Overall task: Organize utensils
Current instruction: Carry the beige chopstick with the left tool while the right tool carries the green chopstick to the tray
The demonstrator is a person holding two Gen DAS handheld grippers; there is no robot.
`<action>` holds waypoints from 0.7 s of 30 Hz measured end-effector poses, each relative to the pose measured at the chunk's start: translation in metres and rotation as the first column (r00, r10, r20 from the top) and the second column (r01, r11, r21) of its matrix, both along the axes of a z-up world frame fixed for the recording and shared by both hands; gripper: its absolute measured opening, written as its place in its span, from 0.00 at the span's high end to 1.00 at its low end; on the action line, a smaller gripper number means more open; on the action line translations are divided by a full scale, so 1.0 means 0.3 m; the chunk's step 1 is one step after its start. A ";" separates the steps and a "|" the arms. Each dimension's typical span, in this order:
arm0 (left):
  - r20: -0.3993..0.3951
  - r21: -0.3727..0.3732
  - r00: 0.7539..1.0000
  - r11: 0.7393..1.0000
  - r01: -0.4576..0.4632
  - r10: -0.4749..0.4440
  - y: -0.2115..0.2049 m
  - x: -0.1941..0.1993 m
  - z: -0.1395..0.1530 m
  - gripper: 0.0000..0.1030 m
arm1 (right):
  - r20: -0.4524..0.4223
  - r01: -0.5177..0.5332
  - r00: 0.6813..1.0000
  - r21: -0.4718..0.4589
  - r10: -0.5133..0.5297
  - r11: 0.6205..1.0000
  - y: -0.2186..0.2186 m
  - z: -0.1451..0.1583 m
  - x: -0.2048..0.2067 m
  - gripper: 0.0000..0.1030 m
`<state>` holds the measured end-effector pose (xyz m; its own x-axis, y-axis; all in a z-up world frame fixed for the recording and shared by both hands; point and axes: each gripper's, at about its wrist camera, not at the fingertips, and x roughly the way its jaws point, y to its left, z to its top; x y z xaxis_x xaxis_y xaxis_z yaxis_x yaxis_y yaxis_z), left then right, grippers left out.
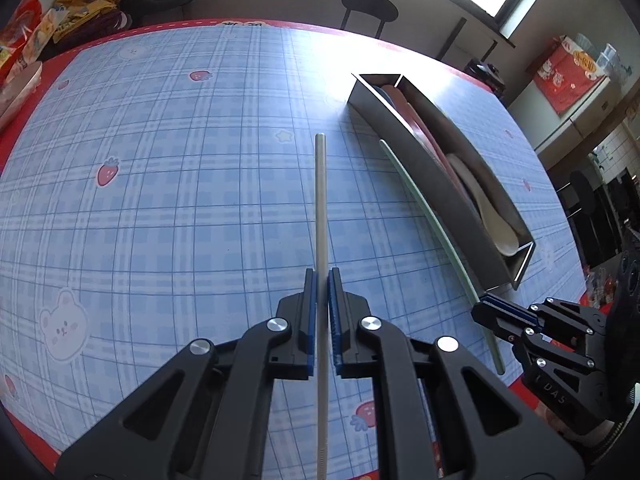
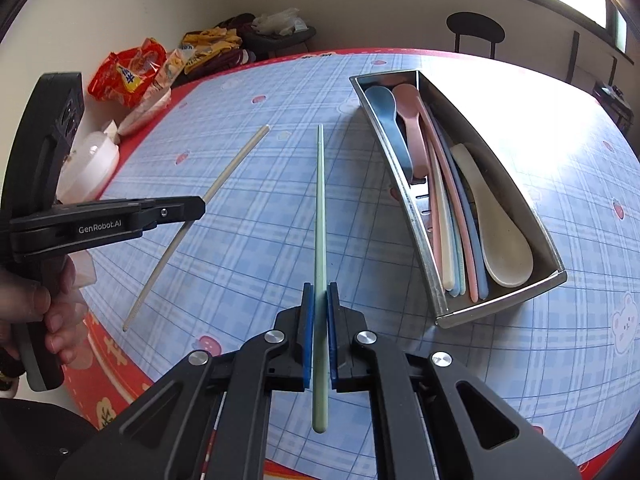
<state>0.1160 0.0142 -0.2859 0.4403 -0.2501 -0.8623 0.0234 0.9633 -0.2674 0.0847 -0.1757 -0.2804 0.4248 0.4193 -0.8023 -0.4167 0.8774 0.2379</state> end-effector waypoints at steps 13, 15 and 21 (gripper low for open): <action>-0.004 -0.036 0.998 0.997 -0.063 0.063 0.025 -0.055 0.069 0.90 | 0.039 0.015 0.999 0.074 -0.018 0.997 -0.048 0.065 -0.009 0.94; -0.004 -0.032 0.998 0.997 -0.066 0.066 0.013 -0.053 0.077 0.90 | 0.039 0.024 0.999 0.085 -0.028 0.996 -0.068 0.068 -0.008 0.94; -0.008 -0.042 0.997 0.997 -0.072 0.072 -0.050 -0.024 0.105 0.90 | 0.042 0.060 0.997 0.110 -0.065 0.992 -0.160 0.084 0.021 0.94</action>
